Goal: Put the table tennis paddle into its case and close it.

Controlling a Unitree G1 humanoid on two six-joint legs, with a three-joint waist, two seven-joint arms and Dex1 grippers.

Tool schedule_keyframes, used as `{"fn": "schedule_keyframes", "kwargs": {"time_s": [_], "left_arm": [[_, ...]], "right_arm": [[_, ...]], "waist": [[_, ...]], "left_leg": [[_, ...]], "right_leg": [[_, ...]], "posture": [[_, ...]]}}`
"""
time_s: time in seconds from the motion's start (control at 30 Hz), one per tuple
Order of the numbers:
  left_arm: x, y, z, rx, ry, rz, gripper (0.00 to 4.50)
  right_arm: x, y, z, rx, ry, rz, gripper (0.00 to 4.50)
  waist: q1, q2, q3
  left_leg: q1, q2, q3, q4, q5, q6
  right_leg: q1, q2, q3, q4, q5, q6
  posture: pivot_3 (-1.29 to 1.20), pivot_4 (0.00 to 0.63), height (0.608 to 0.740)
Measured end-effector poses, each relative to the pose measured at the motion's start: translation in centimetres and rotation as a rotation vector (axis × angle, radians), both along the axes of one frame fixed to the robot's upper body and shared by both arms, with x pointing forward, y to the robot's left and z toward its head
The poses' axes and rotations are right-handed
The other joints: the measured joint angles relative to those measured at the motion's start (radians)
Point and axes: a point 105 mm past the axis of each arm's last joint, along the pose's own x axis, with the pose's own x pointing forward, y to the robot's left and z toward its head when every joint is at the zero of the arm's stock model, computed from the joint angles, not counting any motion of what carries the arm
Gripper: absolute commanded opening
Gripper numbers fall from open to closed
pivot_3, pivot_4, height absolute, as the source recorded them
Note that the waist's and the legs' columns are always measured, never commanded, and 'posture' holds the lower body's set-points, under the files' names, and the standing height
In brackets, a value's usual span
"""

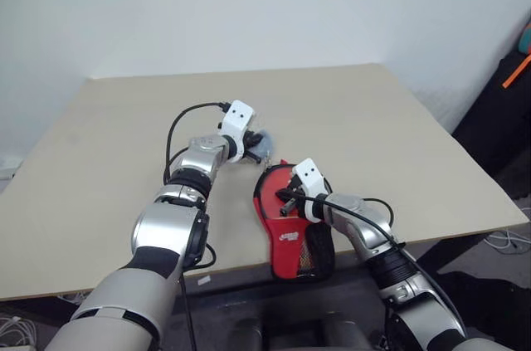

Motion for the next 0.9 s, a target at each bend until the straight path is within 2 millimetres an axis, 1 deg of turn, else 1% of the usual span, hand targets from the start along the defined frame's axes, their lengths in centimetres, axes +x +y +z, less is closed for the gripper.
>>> {"fn": "schedule_keyframes", "kwargs": {"time_s": [0.17,0.37,0.5,0.57,0.73,0.8,0.9], "left_arm": [[0.1,-1.9,0.1,0.020,-0.010,-0.021,0.03],[0.2,-2.7,-0.1,0.038,-0.015,-0.008,0.03],[0.0,-3.8,-0.1,0.044,-0.033,-0.037,0.03],[-0.2,-4.5,0.0,0.035,-0.036,-0.074,0.03],[-1.3,-6.6,0.1,0.007,-0.037,-0.239,0.03],[-1.7,-7.1,-0.3,0.012,-0.032,-0.289,0.03],[-2.1,-7.2,-0.3,0.016,-0.035,-0.332,0.03]], "right_arm": [[-0.1,0.1,0.0,0.002,0.000,0.004,0.00],[-0.1,0.1,0.0,0.002,0.000,0.002,0.00],[-0.1,0.1,0.0,0.001,-0.001,-0.002,0.00],[-0.1,0.1,0.0,0.001,-0.001,-0.002,0.00],[-0.1,0.1,0.0,-0.001,-0.003,-0.005,0.00],[-0.1,0.2,0.0,-0.001,-0.003,-0.003,0.00],[-0.1,0.3,0.0,0.000,-0.003,-0.001,0.00]], "waist": [[-0.001,0.000,0.000],[0.000,0.000,0.000],[0.000,0.000,0.000],[0.000,0.000,0.000],[0.000,0.000,0.000],[0.000,0.000,0.000],[0.000,0.000,0.000]], "left_leg": [[0.000,0.000,0.000,0.000,0.000,0.000],[0.000,0.000,0.000,0.000,0.000,0.000],[0.000,0.000,0.000,0.000,0.000,0.000],[0.000,0.000,0.000,0.000,0.000,0.000],[0.000,-0.001,0.000,0.000,0.000,0.000],[0.000,-0.001,0.000,0.000,0.000,0.000],[0.000,0.000,0.000,0.000,0.000,0.000]], "right_leg": [[0.000,0.000,0.000,0.000,0.000,0.000],[0.000,0.000,0.000,0.000,0.000,0.000],[0.000,0.000,0.000,0.000,0.000,0.000],[0.000,0.000,0.000,0.000,0.000,0.000],[0.000,0.000,0.000,0.000,0.000,0.000],[0.000,0.000,0.000,0.000,0.000,0.000],[0.000,0.000,0.000,0.000,0.000,0.000]], "posture": [[0.00,0.000,0.740],[0.00,0.000,0.740],[0.00,0.000,0.740],[0.00,0.000,0.740],[0.00,0.000,0.740],[0.00,0.000,0.740],[0.00,0.000,0.740]]}}
